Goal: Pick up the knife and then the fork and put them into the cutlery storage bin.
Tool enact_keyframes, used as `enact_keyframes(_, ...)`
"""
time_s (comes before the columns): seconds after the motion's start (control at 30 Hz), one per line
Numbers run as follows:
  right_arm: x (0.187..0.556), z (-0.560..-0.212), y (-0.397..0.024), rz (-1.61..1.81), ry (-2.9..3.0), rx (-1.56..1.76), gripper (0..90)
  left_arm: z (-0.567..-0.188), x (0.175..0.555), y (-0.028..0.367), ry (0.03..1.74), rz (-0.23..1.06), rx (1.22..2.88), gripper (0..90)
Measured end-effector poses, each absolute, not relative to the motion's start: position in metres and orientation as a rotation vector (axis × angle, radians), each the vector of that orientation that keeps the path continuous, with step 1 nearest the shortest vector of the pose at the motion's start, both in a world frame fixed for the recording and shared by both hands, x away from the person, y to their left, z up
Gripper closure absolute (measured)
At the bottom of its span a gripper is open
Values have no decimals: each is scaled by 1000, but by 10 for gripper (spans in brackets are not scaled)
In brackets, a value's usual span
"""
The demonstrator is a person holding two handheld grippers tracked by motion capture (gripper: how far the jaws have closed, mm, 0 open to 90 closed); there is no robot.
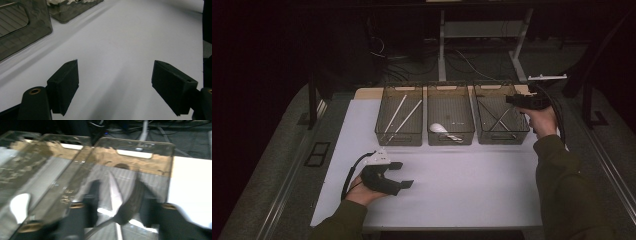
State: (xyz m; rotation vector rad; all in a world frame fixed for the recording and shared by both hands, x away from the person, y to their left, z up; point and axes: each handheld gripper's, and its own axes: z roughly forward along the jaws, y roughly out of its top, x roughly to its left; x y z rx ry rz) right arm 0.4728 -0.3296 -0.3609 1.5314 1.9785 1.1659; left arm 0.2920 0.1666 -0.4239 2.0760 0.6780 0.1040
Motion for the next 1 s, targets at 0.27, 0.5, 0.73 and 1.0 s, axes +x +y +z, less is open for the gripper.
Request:
enact_keyframes(0.27,462,-347,-346,1132,1885,1449,315,-425,289,172,677,124,2078,176)
enact_keyframes(0.5,436,-344,-349,1203,1932,1385,279,-425,286,175,667,124,2073,143)
enact_keyframes(0.73,389,-357,-330,1295,2070,1251,231,-426,282,177,648,128,2054,133)
enact_keyframes(1.0,333,-382,-307,1327,2180,1139,189,-426,282,175,636,136,2042,89)
